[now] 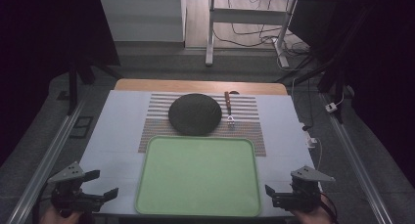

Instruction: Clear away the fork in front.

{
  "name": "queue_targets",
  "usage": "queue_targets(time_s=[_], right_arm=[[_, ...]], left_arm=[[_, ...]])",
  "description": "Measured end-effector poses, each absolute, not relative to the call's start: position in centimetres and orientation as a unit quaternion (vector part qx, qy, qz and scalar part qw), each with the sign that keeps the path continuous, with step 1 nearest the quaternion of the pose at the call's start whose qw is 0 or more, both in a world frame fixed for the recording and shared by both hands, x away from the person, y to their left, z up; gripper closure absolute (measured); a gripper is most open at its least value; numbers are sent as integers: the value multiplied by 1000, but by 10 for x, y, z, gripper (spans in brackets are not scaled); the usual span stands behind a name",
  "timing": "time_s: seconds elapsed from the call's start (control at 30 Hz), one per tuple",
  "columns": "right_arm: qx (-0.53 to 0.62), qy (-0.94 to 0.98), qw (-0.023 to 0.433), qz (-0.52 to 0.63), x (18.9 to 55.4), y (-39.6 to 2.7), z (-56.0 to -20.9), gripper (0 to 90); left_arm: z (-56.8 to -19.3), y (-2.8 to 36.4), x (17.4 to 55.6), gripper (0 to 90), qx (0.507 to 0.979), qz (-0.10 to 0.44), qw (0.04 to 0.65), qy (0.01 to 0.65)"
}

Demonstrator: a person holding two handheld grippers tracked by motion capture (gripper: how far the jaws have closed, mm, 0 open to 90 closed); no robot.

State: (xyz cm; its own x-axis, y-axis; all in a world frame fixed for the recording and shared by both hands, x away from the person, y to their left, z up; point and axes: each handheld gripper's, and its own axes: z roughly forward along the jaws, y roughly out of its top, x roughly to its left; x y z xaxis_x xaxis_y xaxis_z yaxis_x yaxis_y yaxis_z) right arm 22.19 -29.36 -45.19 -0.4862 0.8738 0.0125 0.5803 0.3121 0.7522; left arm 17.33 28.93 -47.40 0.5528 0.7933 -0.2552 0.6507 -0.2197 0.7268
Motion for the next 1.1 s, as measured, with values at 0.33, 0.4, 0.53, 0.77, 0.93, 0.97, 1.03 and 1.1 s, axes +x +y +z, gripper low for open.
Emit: queue_targets(time_s=[0.33, 0.4, 0.53, 0.77, 0.93, 0.97, 1.03, 1.1], right_arm=[[456, 785, 200, 368, 220, -293, -451, 0], [458, 784, 194, 371, 221, -294, -451, 0], [460, 784, 186, 373, 221, -295, -451, 0], [458, 786, 176, 376, 223, -296, -451, 0], [453, 791, 175, 372, 223, -295, -451, 0], [451, 792, 176, 373, 223, -294, -451, 0], [447, 792, 180, 374, 223, -292, -450, 0], [437, 795, 190, 374, 224, -289, -447, 0]], left_arm=[[-475, 288, 175, 14, 781, 80, 410, 465], [-475, 288, 175, 14, 782, 79, 408, 464], [-475, 288, 175, 14, 781, 79, 408, 466], [-475, 288, 175, 14, 781, 79, 407, 466], [-475, 288, 175, 14, 782, 80, 407, 465], [-475, 287, 175, 14, 782, 81, 407, 465], [-475, 287, 175, 14, 783, 80, 406, 465], [-475, 287, 175, 14, 783, 80, 406, 465]])
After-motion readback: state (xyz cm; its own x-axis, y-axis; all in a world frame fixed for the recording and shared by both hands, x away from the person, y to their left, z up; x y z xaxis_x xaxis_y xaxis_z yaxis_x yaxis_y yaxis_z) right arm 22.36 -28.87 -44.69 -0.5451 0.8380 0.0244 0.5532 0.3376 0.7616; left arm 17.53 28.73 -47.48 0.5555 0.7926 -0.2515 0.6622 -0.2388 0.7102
